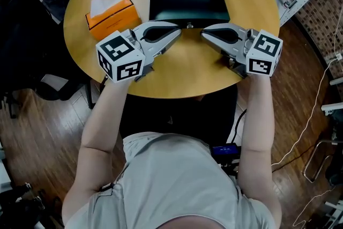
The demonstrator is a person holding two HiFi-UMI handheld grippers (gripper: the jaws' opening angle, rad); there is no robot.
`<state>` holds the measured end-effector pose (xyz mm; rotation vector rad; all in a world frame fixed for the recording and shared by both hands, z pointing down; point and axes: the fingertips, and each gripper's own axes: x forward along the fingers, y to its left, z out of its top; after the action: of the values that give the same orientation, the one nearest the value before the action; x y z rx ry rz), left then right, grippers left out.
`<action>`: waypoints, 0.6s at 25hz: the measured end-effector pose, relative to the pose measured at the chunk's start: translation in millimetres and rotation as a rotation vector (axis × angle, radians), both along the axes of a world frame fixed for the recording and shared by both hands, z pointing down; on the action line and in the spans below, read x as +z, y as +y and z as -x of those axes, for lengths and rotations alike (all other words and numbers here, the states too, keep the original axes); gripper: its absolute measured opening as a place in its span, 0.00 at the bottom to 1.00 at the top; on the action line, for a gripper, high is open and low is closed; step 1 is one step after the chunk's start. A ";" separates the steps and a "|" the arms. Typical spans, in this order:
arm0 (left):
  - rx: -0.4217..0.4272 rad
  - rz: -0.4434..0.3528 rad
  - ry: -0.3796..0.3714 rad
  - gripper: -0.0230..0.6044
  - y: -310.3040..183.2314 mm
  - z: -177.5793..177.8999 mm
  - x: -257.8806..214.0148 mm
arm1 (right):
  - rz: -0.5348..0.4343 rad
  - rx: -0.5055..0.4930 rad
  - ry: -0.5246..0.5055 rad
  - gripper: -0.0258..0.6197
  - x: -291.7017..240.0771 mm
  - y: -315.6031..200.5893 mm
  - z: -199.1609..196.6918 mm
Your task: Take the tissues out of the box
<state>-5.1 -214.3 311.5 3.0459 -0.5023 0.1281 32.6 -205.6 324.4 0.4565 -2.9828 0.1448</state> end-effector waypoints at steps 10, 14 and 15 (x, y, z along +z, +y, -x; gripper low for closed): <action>0.004 0.020 -0.031 0.04 -2.1 -3.1 6.5 | -0.002 0.000 0.003 0.04 0.5 -0.6 0.1; 0.012 0.024 -0.034 0.04 -0.3 -3.1 7.5 | 0.000 -0.001 0.001 0.04 1.4 0.1 0.7; 0.015 0.024 -0.035 0.04 0.4 -2.9 7.7 | 0.001 -0.002 0.000 0.04 1.6 0.3 1.0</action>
<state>-2.2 -214.0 319.2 3.0290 -0.4759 0.1867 31.6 -205.3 326.0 0.4536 -2.9825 0.1459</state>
